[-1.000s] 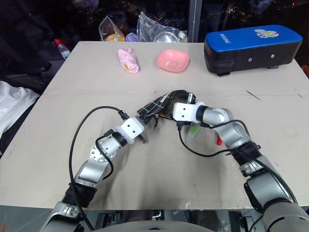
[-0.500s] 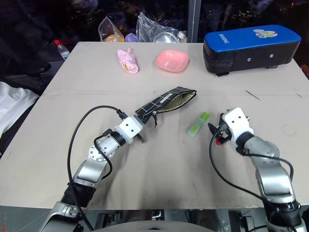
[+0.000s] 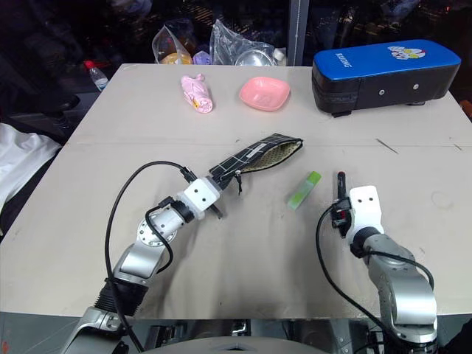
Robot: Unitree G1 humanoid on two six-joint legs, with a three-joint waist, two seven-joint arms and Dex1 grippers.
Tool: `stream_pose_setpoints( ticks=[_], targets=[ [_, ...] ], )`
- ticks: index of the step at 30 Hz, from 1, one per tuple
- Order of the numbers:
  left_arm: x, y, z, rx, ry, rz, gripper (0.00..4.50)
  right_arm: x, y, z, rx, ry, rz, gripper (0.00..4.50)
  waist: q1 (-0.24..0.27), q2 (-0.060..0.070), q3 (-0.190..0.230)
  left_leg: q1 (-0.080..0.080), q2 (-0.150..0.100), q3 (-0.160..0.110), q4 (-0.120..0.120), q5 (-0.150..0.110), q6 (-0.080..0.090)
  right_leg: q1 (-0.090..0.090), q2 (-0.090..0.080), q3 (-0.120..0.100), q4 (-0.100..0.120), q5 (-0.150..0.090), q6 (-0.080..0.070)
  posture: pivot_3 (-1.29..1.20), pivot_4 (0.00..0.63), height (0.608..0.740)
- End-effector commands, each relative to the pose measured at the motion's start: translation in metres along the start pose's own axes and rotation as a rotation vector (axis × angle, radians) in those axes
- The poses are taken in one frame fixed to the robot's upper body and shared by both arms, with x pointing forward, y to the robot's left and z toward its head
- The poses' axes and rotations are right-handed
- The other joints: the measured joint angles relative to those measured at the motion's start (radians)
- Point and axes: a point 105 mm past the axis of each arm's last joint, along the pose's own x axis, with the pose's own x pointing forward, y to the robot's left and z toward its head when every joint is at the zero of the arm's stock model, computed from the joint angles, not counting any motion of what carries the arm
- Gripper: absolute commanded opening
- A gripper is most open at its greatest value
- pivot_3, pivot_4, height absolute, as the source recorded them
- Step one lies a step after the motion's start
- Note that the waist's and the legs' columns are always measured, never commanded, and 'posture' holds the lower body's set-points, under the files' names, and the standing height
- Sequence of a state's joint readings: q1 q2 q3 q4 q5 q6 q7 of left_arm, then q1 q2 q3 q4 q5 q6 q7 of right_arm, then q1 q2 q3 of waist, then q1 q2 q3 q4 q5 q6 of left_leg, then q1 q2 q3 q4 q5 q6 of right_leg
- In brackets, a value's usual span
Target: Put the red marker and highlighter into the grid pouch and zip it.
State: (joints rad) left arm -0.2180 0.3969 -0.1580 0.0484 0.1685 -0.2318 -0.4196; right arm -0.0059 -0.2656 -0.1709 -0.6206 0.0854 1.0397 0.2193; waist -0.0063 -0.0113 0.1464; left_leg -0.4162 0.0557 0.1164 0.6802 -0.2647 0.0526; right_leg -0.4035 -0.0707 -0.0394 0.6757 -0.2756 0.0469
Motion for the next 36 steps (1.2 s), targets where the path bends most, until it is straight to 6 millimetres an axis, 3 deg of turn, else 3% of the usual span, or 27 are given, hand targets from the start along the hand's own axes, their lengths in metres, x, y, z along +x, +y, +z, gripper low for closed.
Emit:
stream_pose_setpoints(
  ticks=[1, 4, 8, 12, 16, 20, 26, 32, 35, 36],
  targets=[
    [0.002, 0.005, 0.01, 0.008, -0.047, 0.018, 0.0, -0.001, -0.03, 0.019, -0.03, -0.081, -0.13, 0.23, 0.0, 0.0, 0.0, 0.0, 0.0, 0.0, 0.0, 0.0, 0.0, 0.0, 0.0, 0.0, 0.0, 0.0, 0.0, 0.0, 0.15, 0.74],
    [0.003, 0.005, 0.01, 0.007, -0.047, 0.02, 0.0, 0.002, -0.035, 0.05, -0.096, -0.198, -0.1, 0.23, -0.007, 0.001, 0.001, 0.0, 0.0, 0.0, 0.0, 0.0, 0.0, 0.0, 0.001, 0.0, 0.0, 0.0, 0.0, 0.0, 0.15, 0.74],
    [0.004, 0.006, 0.011, 0.009, -0.051, 0.021, 0.0, 0.001, -0.006, 0.08, -0.481, -0.325, 0.149, 0.23, -0.007, 0.001, 0.001, 0.0, 0.0, 0.0, -0.001, 0.0, 0.0, 0.0, 0.001, 0.001, -0.001, 0.0, 0.0, 0.0, 0.15, 0.74],
    [0.006, 0.007, 0.012, 0.011, -0.055, 0.02, 0.0, -0.002, 0.017, 0.088, -0.731, -0.395, 0.337, 0.23, -0.005, 0.0, 0.001, 0.0, 0.0, 0.0, -0.002, 0.0, 0.0, 0.0, 0.002, 0.0, -0.002, 0.0, 0.0, 0.0, 0.15, 0.74],
    [0.009, 0.007, 0.015, 0.03, -0.068, 0.009, 0.0, 0.004, 0.039, 0.083, -1.04, -0.428, 0.515, 0.23, -0.005, -0.001, 0.003, 0.0, 0.0, 0.001, -0.002, 0.0, 0.0, 0.0, 0.002, 0.001, -0.003, 0.0, 0.001, 0.0, 0.15, 0.74],
    [0.009, 0.004, 0.017, 0.065, -0.076, -0.013, 0.0, 0.015, 0.052, 0.093, -1.173, -0.498, 0.573, 0.23, -0.006, -0.002, 0.003, 0.0, 0.0, 0.001, -0.001, 0.0, 0.0, 0.0, 0.001, 0.001, -0.003, 0.0, 0.001, 0.0, 0.15, 0.74],
    [0.01, -0.004, 0.023, 0.097, -0.106, -0.063, 0.0, 0.031, 0.091, 0.105, -1.325, -0.614, 0.669, 0.23, -0.006, -0.002, 0.003, 0.001, 0.001, 0.002, -0.001, 0.001, -0.001, 0.0, 0.002, 0.001, -0.003, 0.0, 0.001, 0.0, 0.15, 0.74],
    [0.013, -0.005, 0.027, 0.115, -0.115, -0.072, 0.0, 0.045, 0.12, 0.124, -1.485, -0.714, 0.666, 0.23, -0.004, -0.002, 0.003, 0.0, 0.002, 0.004, 0.0, 0.001, -0.001, 0.0, 0.001, 0.001, -0.002, 0.0, 0.0, 0.0, 0.15, 0.74],
    [0.012, -0.004, 0.027, 0.108, -0.111, -0.062, 0.0, 0.054, 0.116, 0.132, -1.513, -0.711, 0.617, 1.85, -0.003, -0.001, 0.003, 0.0, 0.002, 0.004, 0.0, 0.001, -0.001, 0.0, 0.001, 0.001, -0.002, 0.0, 0.0, 0.0, 0.15, 0.74],
    [0.012, -0.003, 0.026, 0.106, -0.11, -0.06, 0.0, 0.056, 0.114, 0.135, -1.513, -0.711, 0.597, 2.16, -0.002, -0.002, 0.003, 0.0, 0.002, 0.004, 0.0, 0.001, -0.001, 0.0, 0.001, 0.001, -0.002, 0.0, 0.001, 0.0, 0.15, 0.74]
  ],
)
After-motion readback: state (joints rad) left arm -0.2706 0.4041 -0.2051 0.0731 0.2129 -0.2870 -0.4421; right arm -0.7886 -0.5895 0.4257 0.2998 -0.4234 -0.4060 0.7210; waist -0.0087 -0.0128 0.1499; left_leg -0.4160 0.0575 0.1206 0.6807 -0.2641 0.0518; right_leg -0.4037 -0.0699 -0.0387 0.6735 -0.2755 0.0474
